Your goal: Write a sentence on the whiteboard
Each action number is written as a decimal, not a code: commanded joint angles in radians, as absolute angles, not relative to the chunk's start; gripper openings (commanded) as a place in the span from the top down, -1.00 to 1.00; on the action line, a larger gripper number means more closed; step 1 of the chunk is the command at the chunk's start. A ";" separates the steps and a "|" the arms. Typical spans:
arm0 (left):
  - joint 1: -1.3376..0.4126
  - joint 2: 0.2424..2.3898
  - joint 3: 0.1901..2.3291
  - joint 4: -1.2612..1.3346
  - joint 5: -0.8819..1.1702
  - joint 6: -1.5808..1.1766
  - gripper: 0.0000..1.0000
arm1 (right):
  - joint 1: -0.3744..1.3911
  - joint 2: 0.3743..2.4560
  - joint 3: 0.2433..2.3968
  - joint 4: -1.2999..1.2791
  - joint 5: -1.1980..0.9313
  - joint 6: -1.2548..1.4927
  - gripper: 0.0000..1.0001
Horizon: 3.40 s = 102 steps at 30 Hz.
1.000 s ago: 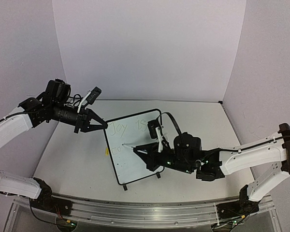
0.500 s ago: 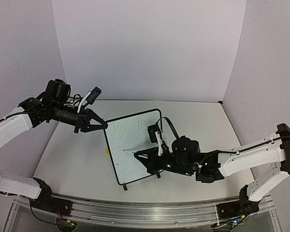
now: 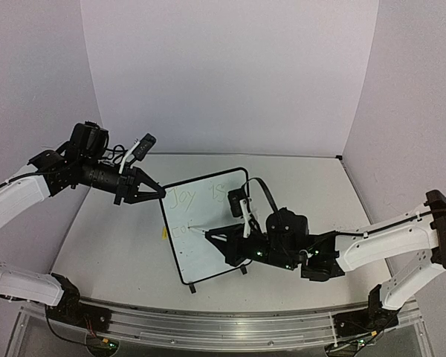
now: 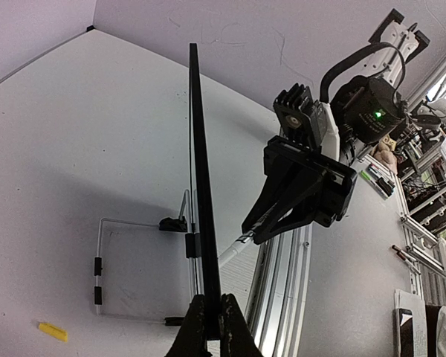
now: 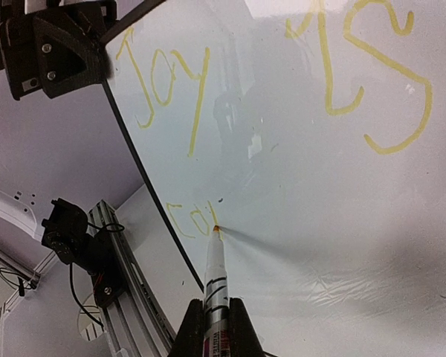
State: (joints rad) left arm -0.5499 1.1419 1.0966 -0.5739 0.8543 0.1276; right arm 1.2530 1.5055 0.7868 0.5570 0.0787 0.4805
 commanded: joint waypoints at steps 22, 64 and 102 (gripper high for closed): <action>-0.555 1.139 1.087 -0.578 0.874 0.129 1.00 | 1.253 1.457 0.738 0.636 0.194 0.484 1.00; -0.556 1.138 1.086 -0.579 0.872 0.128 1.00 | 1.263 1.467 0.752 0.571 0.118 0.486 1.00; -0.555 1.137 1.087 -0.583 0.867 0.130 1.00 | 1.267 1.465 0.798 0.554 0.195 0.437 1.00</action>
State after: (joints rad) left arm -0.5495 1.1419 1.0966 -0.5739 0.8536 0.1299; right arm 1.2621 1.4563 0.7613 0.5499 0.1616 0.4442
